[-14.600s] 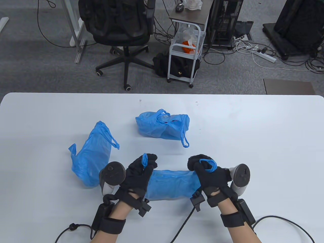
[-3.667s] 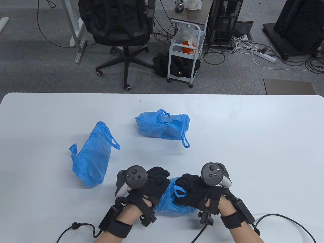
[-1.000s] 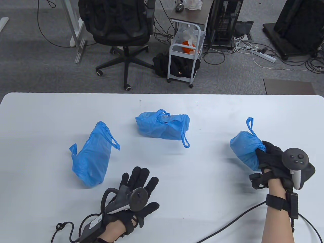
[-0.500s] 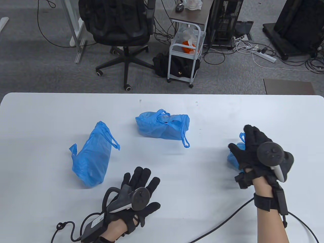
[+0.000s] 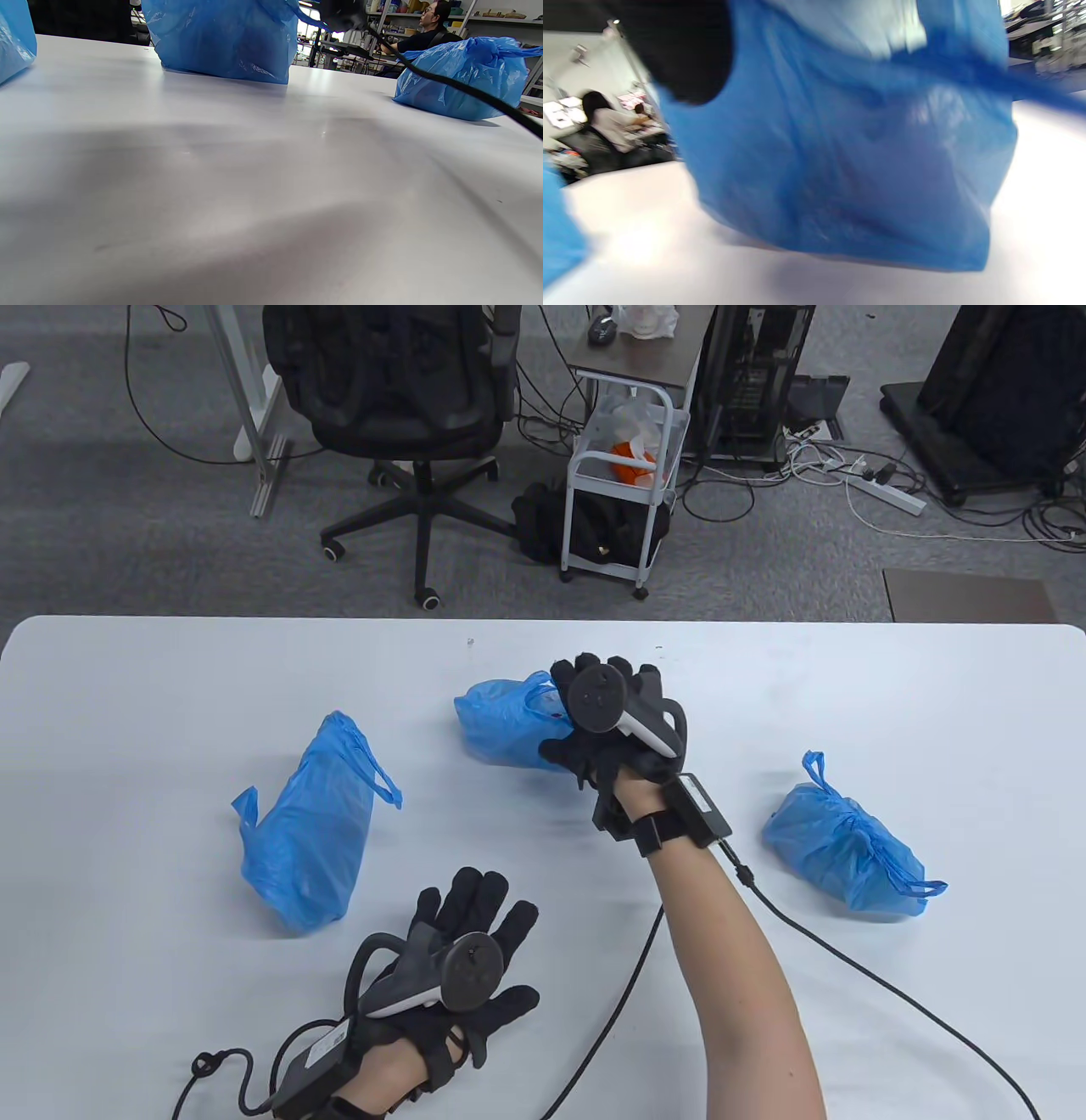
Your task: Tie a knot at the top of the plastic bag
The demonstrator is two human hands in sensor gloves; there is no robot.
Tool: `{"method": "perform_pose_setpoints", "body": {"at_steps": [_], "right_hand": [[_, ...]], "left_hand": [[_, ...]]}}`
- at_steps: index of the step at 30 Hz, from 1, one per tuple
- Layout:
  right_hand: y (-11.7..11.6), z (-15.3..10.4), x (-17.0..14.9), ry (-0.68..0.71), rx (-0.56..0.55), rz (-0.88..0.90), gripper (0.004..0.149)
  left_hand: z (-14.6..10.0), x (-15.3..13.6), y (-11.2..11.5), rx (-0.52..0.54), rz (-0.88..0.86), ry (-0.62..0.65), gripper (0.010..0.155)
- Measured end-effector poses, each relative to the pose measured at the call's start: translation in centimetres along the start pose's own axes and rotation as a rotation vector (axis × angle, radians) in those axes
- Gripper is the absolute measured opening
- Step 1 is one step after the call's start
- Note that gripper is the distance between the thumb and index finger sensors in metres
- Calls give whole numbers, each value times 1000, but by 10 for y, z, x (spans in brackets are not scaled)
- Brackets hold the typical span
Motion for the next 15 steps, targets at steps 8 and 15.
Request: {"method": "perform_pose_setpoints", "body": {"at_steps": [8, 15], "right_hand": [[25, -29, -32, 40, -278, 261, 39], [80, -126, -47, 206, -368, 244, 40]], "left_hand": [[1, -1, 0, 0, -19, 21, 83], [-2, -5, -4, 23, -44, -4, 83]]}}
Point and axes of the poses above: the tracker on the back of each hand, its own x axis roughly to the thumb side, its own z axis roughly from the wrist to the fingertips, y = z × x, the point moved 3 cm from there along z, roughly from the wrist to the fingertips, and after that the axes turned 5 degrees about -z, right-handed, at the moved point
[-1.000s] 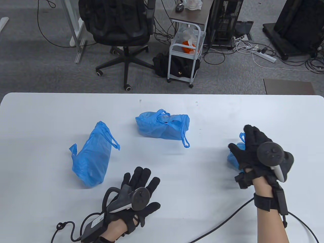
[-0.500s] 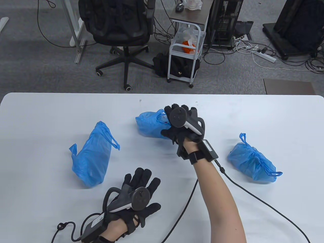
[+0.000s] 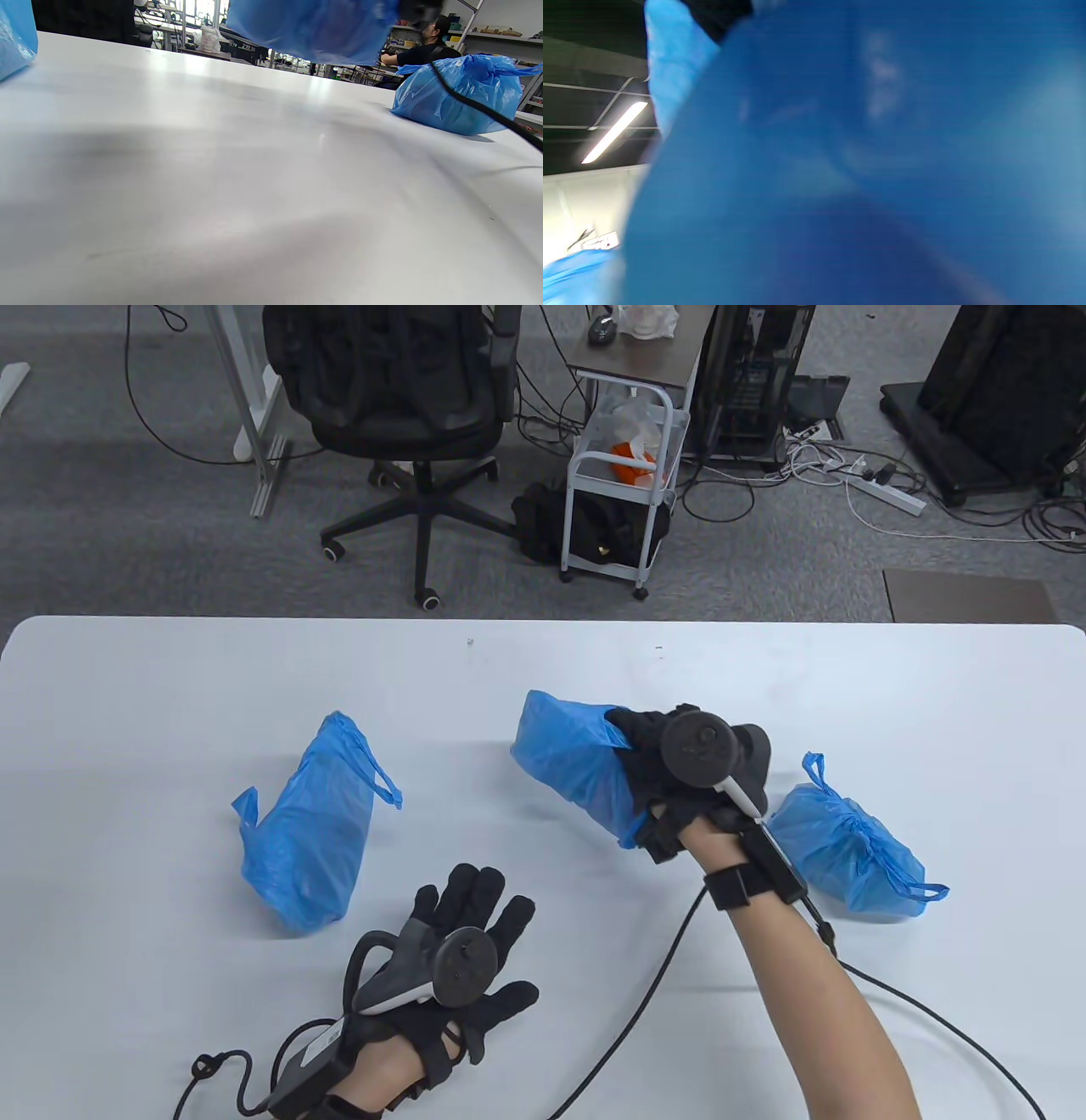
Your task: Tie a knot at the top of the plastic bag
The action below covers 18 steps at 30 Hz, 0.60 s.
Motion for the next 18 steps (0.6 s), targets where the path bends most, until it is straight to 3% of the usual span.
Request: {"method": "perform_pose_setpoints", "body": {"at_steps": [4, 9, 12, 14, 15, 17, 18], "right_hand": [[21, -58, 10, 73, 14, 9, 40], [1, -104, 17, 115, 49, 42, 40], [-23, -114, 17, 134, 98, 75, 41], [-37, -115, 17, 105, 240, 102, 60], [-39, -118, 19, 103, 298, 120, 62], [-34, -118, 20, 153, 211, 143, 62], [-34, -120, 20, 157, 236, 158, 63]], "left_hand": [[-4, -12, -7, 21, -2, -114, 84], [-1, -35, -10, 15, -96, -174, 85], [6, -45, -6, 7, -149, -173, 83], [14, -51, -1, -16, -214, -186, 82], [19, -53, 2, -27, -277, -169, 81], [27, -56, 3, -23, -387, -171, 81], [33, -57, 1, -20, -449, -156, 80]]}}
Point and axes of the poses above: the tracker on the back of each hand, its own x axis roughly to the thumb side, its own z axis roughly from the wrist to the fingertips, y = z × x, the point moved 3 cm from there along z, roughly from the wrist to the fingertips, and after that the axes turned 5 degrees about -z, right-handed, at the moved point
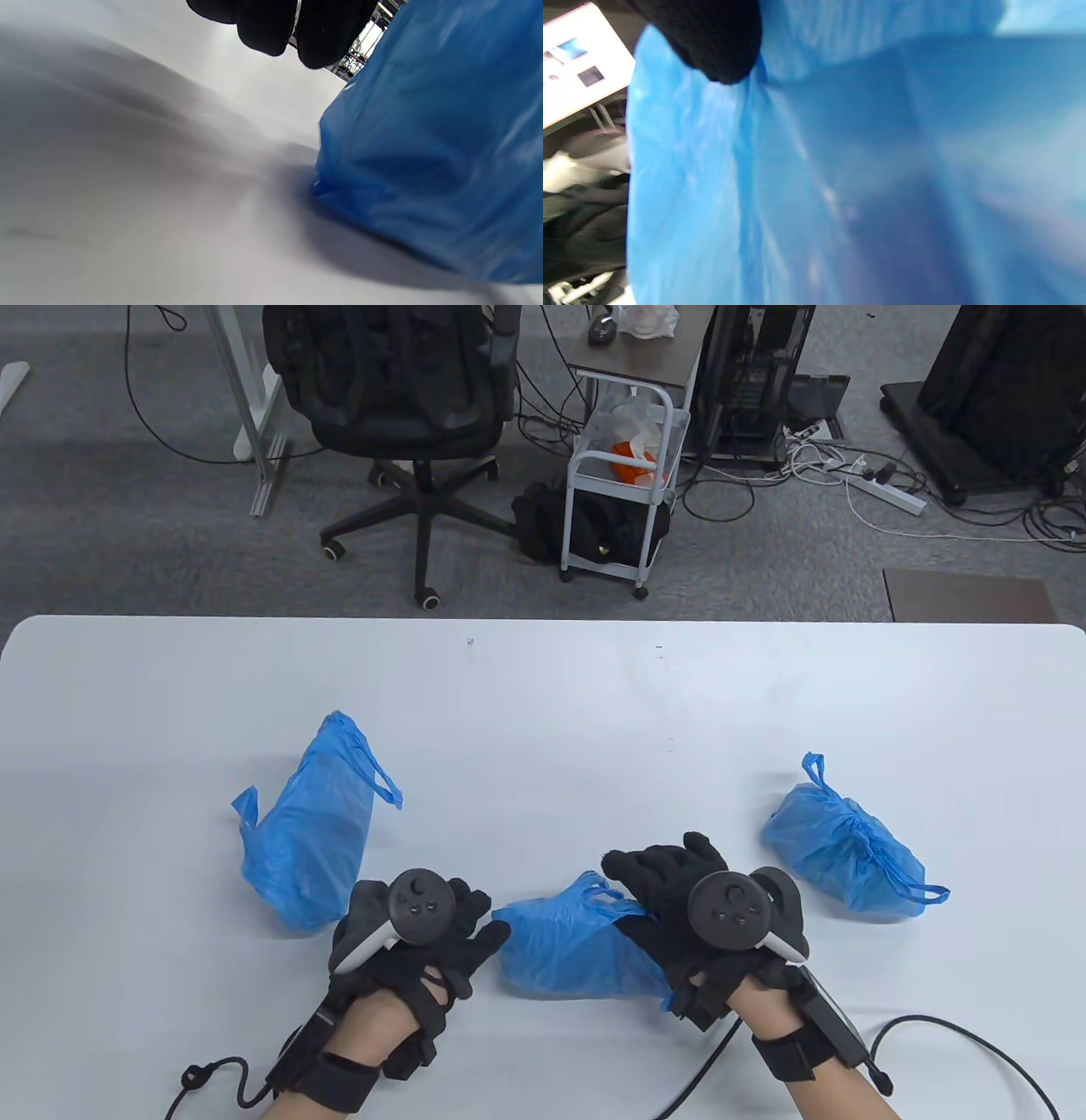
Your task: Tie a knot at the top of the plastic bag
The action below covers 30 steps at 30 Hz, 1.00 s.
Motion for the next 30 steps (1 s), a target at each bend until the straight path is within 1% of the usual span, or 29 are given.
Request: {"method": "perform_pose_setpoints", "body": {"at_steps": [2, 3, 5, 7, 10, 11, 12, 13, 14, 16, 17, 18, 19, 21, 23, 25, 26, 27, 28, 30], "right_hand": [[-1, -4, 1, 3, 30, 2, 64], [-1, -6, 2, 10, 19, -10, 63], [-1, -8, 2, 10, 16, -23, 59], [1, -9, 0, 6, 5, -18, 58], [3, -10, -5, -6, -9, -2, 57], [3, -10, -6, -8, -10, 1, 57], [4, -11, -9, -15, -15, 11, 57], [5, -11, -11, -22, -11, 26, 57], [5, -11, -12, -24, -10, 34, 57], [7, -11, -16, -38, -30, 39, 57], [6, -10, -17, -41, -30, 39, 57], [5, -9, -18, -45, -23, 42, 57], [4, -9, -18, -47, -23, 38, 55], [2, -8, -18, -49, -26, 32, 54], [0, -7, -19, -51, -24, 31, 53], [-1, -6, -19, -53, -40, 27, 51], [-2, -6, -20, -56, -41, 27, 50], [-2, -5, -20, -57, -39, 29, 49], [-3, -5, -21, -57, -38, 34, 49], [-5, -5, -22, -64, -40, 35, 49]], "left_hand": [[10, 3, -5, 6, -42, 29, 80], [16, 6, -6, -8, -57, 66, 79], [25, 7, -8, -35, -141, 33, 82], [35, 16, 0, -143, -325, 96, 83], [44, 34, 12, -233, -523, 161, 84], [45, 38, 13, -250, -553, 182, 84], [47, 47, 14, -270, -623, 247, 81], [47, 54, 15, -287, -707, 301, 75], [45, 59, 16, -299, -778, 331, 72], [37, 73, 18, -298, -964, 432, 67], [33, 78, 19, -320, -990, 450, 66], [28, 85, 21, -354, -992, 494, 65], [22, 92, 22, -360, -953, 533, 65], [10, 102, 22, -327, -851, 584, 65], [-1, 112, 22, -294, -783, 624, 66], [-9, 119, 22, -249, -679, 634, 71], [-14, 123, 22, -199, -534, 639, 73], [-16, 125, 21, -167, -433, 652, 75], [-19, 128, 20, -108, -255, 659, 76], [-24, 133, 20, -66, -65, 648, 78]]}}
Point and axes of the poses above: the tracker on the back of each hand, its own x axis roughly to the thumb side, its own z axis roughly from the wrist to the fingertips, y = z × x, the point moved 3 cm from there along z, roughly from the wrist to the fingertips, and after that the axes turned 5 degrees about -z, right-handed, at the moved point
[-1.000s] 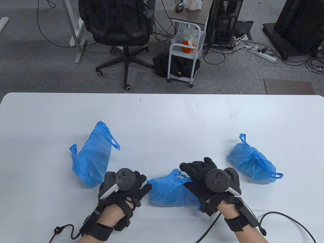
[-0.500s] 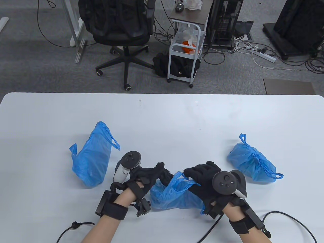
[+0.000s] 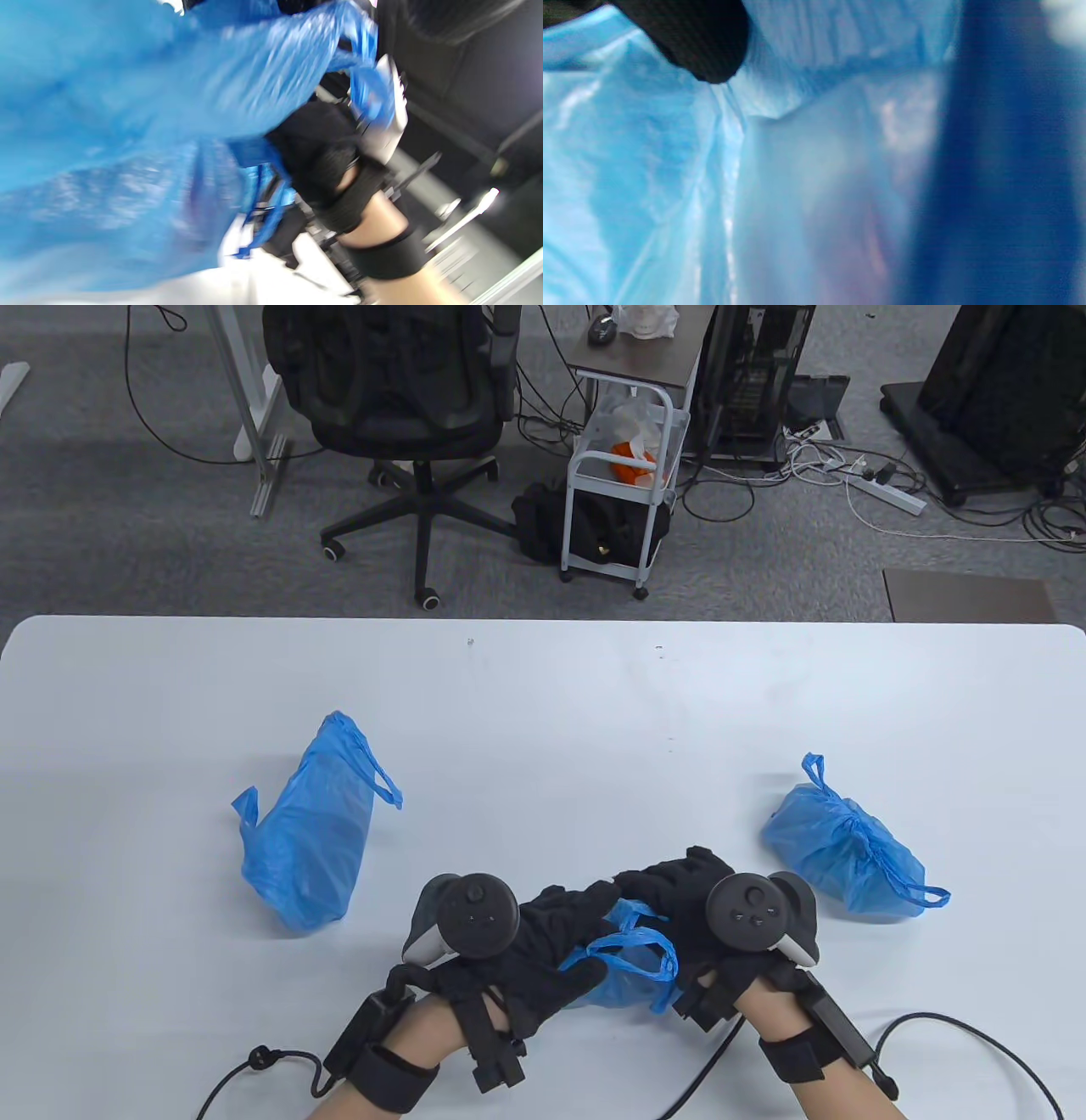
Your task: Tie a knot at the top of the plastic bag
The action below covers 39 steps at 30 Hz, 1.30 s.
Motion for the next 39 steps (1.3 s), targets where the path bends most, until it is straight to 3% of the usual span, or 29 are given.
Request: {"method": "perform_pose_setpoints", "body": {"at_steps": [5, 9, 11, 13, 14, 16, 19, 21, 26, 28, 30, 33, 34, 35, 37, 39], "right_hand": [[5, 1, 0, -8, -17, 9, 48], [8, -1, 2, -5, -26, 8, 47], [10, -1, 1, 3, 3, 29, 51], [15, -3, 0, 64, 85, 132, 70], [25, -6, -4, 36, 55, 178, 73], [43, -10, -11, 61, 40, 263, 72], [60, -14, -19, 140, 80, 405, 56], [60, -16, -26, 128, 195, 304, 60], [32, -18, -25, 74, 417, 106, 88], [16, -17, -24, 47, 452, 9, 101], [4, -14, -20, 87, 411, -44, 107], [3, -10, -6, 220, 236, -59, 106], [2, -10, -2, 235, 201, -54, 102], [0, -10, 2, 269, 166, -68, 100], [-2, -11, 8, 304, 154, -79, 91], [-1, -12, 12, 325, 101, -65, 68]], "left_hand": [[0, 9, 5, 15, 310, -97, 82], [2, 5, -1, 94, 461, -193, 50], [0, -1, -11, 145, 418, -203, 41], [-5, -7, -24, 237, 313, -160, 39], [-7, -13, -30, 257, 245, -171, 39], [-10, -22, -38, 296, 175, -185, 39], [-11, -36, -43, 309, 28, -194, 39], [-11, -45, -42, 315, -158, -176, 38], [-14, -52, -47, 336, -229, -177, 38], [-14, -55, -47, 338, -255, -181, 38], [-14, -59, -47, 340, -276, -186, 39], [-12, -63, -44, 331, -314, -166, 39], [-12, -62, -42, 318, -329, -133, 39], [-10, -57, -41, 329, -349, -17, 39], [-8, -54, -37, 298, -383, 5, 40], [-7, -52, -33, 273, -378, 6, 40]]}}
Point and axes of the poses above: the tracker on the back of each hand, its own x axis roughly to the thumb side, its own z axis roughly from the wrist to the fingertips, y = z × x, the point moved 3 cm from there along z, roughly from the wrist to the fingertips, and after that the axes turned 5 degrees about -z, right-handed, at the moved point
